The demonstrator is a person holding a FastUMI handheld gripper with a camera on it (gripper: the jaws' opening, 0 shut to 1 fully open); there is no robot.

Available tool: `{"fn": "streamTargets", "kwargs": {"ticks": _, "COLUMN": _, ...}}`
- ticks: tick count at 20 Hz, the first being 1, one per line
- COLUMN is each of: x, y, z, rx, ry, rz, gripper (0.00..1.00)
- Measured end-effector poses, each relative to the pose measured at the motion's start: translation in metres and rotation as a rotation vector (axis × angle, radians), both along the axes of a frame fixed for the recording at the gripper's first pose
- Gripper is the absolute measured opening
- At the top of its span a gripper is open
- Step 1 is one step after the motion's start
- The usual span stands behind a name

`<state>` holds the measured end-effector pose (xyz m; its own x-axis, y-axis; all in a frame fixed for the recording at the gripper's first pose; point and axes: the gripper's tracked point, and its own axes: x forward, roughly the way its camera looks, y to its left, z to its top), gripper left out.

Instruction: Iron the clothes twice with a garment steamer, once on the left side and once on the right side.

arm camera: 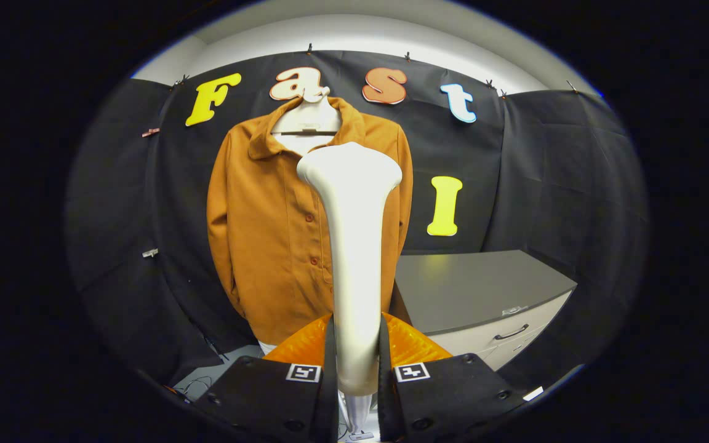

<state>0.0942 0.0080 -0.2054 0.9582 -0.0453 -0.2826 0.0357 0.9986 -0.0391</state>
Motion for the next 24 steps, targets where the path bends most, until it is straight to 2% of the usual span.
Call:
{"fn": "streamTargets", "kwargs": {"ticks": 7, "x": -0.02, "y": -0.007, "z": 0.064, "rx": 0.023, "ry": -0.099, "rz": 0.002, "gripper": 0.29}}
{"fn": "streamTargets", "kwargs": {"ticks": 14, "x": -0.037, "y": -0.007, "z": 0.106, "rx": 0.024, "ry": -0.165, "rz": 0.015, "gripper": 0.29}}
{"fn": "streamTargets", "kwargs": {"ticks": 24, "x": -0.04, "y": -0.01, "z": 0.12, "rx": 0.019, "ry": -0.185, "rz": 0.004, "gripper": 0.29}}
